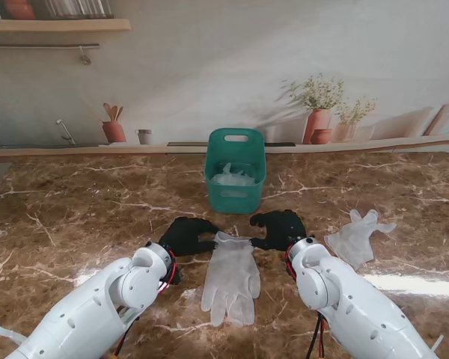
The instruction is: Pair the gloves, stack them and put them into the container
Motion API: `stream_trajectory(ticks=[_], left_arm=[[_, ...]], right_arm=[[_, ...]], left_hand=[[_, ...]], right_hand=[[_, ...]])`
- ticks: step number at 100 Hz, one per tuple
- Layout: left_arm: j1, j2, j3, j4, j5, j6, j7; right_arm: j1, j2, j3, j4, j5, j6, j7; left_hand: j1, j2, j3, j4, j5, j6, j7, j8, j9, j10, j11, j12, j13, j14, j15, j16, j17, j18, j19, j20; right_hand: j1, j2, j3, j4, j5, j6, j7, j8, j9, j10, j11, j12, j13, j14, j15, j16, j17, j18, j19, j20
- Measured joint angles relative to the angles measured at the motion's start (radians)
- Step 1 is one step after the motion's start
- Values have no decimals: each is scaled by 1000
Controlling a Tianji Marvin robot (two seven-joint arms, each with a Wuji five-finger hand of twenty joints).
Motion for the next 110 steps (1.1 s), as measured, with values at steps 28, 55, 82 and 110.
stream_trajectory(ticks=[28,55,82,110], left_arm=[[76,17,-85,-102,60,-17,-1],[196,23,-173,-234,91,-28,57],[232,27,-197,-280,96,-45,60],[250,28,-227,-325,101,-42,42]], right_arm=[[-139,1,170,-121,-124,35,-44],[-214,16,342,-185,-301,113,-56],[-162,45,395,-106,-432,257,-15],[-44,56,380,51,-374,421,30]], left_hand=[[-1,30,-71,11,-51,7,-72,-42,-97,-20,-11,-14,-61,-50,-32,-61,0,-90,-195,-23],[1,52,-227,21,-51,7,-73,-46,-97,-23,-11,-25,-65,-59,-32,-76,1,-91,-220,-23],[1,52,-238,21,-50,7,-71,-46,-97,-23,-11,-25,-65,-61,-32,-76,6,-91,-220,-14],[1,52,-238,21,-49,7,-70,-46,-97,-23,-11,-25,-65,-61,-32,-76,8,-91,-220,-14]], right_hand=[[-10,25,-45,31,-39,13,-17,-11,-42,16,-8,-44,-20,0,-19,-11,5,-3,-35,0],[-8,20,6,31,-8,1,1,-22,-5,7,0,-65,-17,-2,-38,-37,28,-4,-28,0],[23,2,59,31,-8,0,1,-33,-20,15,-27,-86,-17,-11,-59,-37,28,-16,-28,0],[124,-94,133,31,-59,41,-4,-65,-118,29,-50,-121,-39,-11,-94,-54,10,-15,-42,0]])
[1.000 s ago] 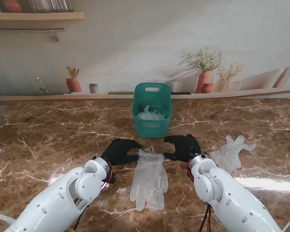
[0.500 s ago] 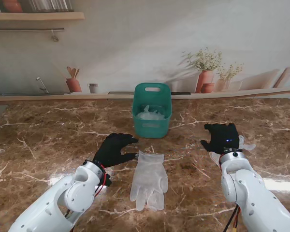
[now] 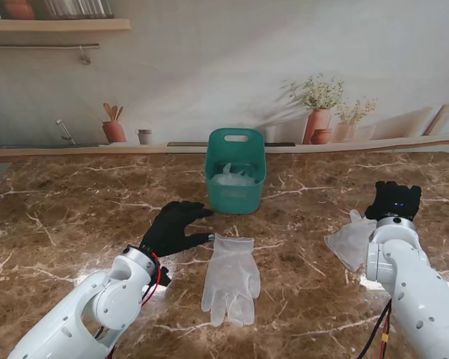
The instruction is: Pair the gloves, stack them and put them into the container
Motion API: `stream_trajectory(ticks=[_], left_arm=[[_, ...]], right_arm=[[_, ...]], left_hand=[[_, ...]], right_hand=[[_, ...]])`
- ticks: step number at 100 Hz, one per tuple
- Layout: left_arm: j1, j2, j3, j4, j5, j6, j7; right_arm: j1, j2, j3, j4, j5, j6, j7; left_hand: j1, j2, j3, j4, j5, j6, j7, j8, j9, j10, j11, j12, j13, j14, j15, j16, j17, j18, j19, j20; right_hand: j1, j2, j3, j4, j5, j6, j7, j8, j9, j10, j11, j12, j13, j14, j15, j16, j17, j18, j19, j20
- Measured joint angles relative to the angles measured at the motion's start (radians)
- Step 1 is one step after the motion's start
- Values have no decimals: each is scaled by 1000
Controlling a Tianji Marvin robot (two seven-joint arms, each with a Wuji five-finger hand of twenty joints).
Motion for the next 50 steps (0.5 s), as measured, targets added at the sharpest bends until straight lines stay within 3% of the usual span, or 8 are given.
stream_trajectory(ticks=[8,14,22,28,32,50], left_arm=[[1,3,-4,-8,2,1,-11],[1,5,-5,-12,2,1,-17],[1,8,-5,-16,2,0,-23],[2,8,-5,-18,2,0,-26],[2,9,-4,-20,2,0,-26],[8,11,-5,-30,6,-7,-38]], right_arm=[[3,0,0,0,10,52,47],[1,0,-2,-2,31,90,50],[-8,-2,-16,-4,88,166,0],[-16,-6,-35,-4,109,226,-58],[-25,-9,-44,-7,104,257,-60],[-78,-15,-57,-69,71,315,94]], left_hand=[[0,0,0,0,0,0,0,0,0,0,0,0,0,0,0,0,0,0,0,0],[0,0,0,0,0,0,1,0,0,0,0,0,0,0,0,0,0,0,0,0],[0,0,0,0,0,0,1,0,0,0,0,0,0,0,0,0,0,0,0,0],[0,0,0,0,0,0,1,0,0,0,0,0,0,0,0,-1,0,0,0,0],[0,0,0,0,0,0,1,0,0,0,0,0,0,0,0,-1,0,0,0,0],[0,0,0,0,0,0,12,0,0,0,0,0,0,-1,0,-3,0,0,0,0]], right_hand=[[5,-25,-16,0,-14,22,-11,-4,-15,14,3,-1,-23,5,13,-17,-2,0,1,0],[3,-25,-54,0,-10,23,49,41,10,18,93,54,-4,5,77,1,34,-2,53,24],[-6,-36,-82,0,53,17,150,143,66,17,226,191,43,7,230,116,86,-1,176,85],[-34,-46,-112,0,63,9,166,190,78,13,248,237,51,7,288,156,93,-3,221,109],[-38,-46,-128,0,63,9,165,202,88,12,263,247,51,6,300,157,93,-10,235,111],[-48,-16,-276,0,89,16,112,205,88,18,232,248,51,14,300,157,93,-12,257,111]])
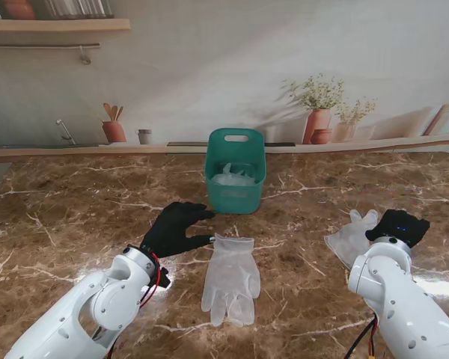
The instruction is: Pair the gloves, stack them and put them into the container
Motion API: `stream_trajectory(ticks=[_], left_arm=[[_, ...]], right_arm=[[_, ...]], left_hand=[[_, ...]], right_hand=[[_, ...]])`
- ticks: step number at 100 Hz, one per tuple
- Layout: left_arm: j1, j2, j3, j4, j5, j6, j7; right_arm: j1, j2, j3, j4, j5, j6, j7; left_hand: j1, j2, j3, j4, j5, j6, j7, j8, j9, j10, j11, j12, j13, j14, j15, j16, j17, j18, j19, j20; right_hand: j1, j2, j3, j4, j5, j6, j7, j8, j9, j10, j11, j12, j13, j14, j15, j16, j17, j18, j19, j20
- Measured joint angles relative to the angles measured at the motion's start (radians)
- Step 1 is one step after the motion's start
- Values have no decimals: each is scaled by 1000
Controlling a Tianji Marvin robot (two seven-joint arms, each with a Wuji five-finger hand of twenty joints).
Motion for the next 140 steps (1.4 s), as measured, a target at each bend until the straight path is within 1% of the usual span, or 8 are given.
stream_trajectory(ticks=[10,25,49,82,90,105,119,140], left_arm=[[2,1,-2,-3,2,-2,-3],[0,1,0,-3,1,-3,1],[-7,1,2,-3,-6,-7,-5],[-10,1,6,-3,-8,-7,5],[-9,1,6,-3,-7,-7,6],[-5,0,3,-4,-7,-11,11],[-2,-1,1,-5,-5,-12,17],[0,-2,0,-5,-2,-12,36]], right_arm=[[-4,0,-10,1,12,13,13],[-1,14,-28,-10,3,23,184],[42,20,-74,51,53,32,140],[87,27,-147,86,101,30,109],[97,25,-163,97,112,30,80],[81,-1,-137,133,152,7,-41],[17,-20,-37,71,155,-94,-50],[-74,-34,74,-61,187,-294,-125]], left_hand=[[0,0,0,0,1,0,0,0,0,0,0,0,0,0,0,-1,0,0,0,0],[0,0,0,0,16,0,3,0,0,0,0,0,4,-1,0,-3,0,0,0,0],[0,0,0,0,16,0,3,0,0,0,0,0,4,-1,0,-7,0,0,0,0],[0,0,0,0,32,0,25,7,11,0,-1,0,5,-1,0,-7,0,0,0,0],[0,0,0,0,44,-9,28,8,11,-1,-1,0,5,-1,0,-7,0,0,0,0],[0,0,0,0,44,-12,38,18,11,-1,-1,0,5,-1,0,-7,0,0,0,0],[0,0,0,0,44,-12,38,22,21,-1,-1,0,5,-1,0,-7,0,0,0,0],[0,0,0,0,44,-12,38,24,22,-1,-4,0,9,-1,0,-7,0,10,0,0]], right_hand=[[-1,48,-124,0,5,22,-64,-42,0,15,-11,23,0,0,24,34,-2,-2,0,0],[-31,17,-101,8,9,44,-98,-132,50,15,67,134,1,0,91,99,-2,-3,1,12],[-52,17,-96,8,13,12,-57,-147,59,-22,137,261,-8,-9,143,147,-16,-7,1,12],[131,-18,-122,-19,228,-139,240,27,0,-43,100,268,-129,-25,151,172,-95,-10,-50,73],[158,-145,114,-106,237,-206,444,-67,31,-55,100,263,-125,-27,151,172,-73,-11,-50,84],[180,-194,324,-115,255,-235,500,14,62,-56,88,231,-93,-27,155,166,-37,-7,-35,84],[180,-193,377,-116,255,-257,486,111,299,-31,-30,96,153,-4,57,41,129,20,59,73],[183,-221,383,-116,267,-270,486,99,536,-34,-66,46,394,7,52,-2,342,39,199,24]])
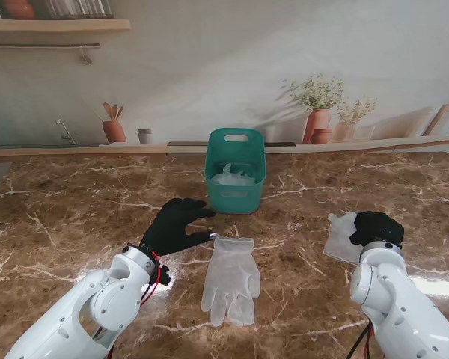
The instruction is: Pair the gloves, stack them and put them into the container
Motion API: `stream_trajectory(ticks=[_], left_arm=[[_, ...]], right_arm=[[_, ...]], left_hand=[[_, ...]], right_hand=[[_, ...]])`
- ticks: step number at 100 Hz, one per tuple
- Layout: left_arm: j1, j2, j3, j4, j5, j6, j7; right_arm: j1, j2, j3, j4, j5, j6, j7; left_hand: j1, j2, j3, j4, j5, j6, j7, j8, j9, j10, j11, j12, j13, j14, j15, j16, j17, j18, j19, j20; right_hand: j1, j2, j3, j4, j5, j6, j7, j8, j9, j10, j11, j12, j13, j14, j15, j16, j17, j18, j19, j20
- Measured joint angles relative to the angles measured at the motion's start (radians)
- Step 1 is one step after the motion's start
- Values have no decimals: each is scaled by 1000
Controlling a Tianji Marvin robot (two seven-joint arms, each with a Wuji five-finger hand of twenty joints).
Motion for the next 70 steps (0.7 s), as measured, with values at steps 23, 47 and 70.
stream_trajectory(ticks=[23,47,70], left_arm=[[1,-5,-2,6,1,-10,26],[1,-11,2,23,4,-47,79],[3,-14,6,46,101,-178,156]], right_arm=[[-87,-14,80,-191,93,-95,-10],[-157,-17,115,-366,244,-168,33],[-164,-24,89,-435,371,-222,61]], left_hand=[[0,0,0,0,0,0,0,0,11,0,-4,0,1,0,0,0,0,13,26,1],[0,-1,4,0,0,0,1,0,39,4,-6,0,26,0,0,0,0,47,85,25],[0,-59,163,0,-57,-145,-23,0,32,6,-17,-9,22,2,0,12,-11,83,135,50]], right_hand=[[28,-30,0,0,22,0,1,-39,57,-6,47,2,58,3,65,36,50,9,72,-34],[30,-35,0,0,23,0,2,-41,72,-8,61,13,89,2,90,40,82,13,99,-44],[31,-33,0,0,23,4,2,-51,88,-8,64,13,99,2,90,40,88,13,112,-58]])
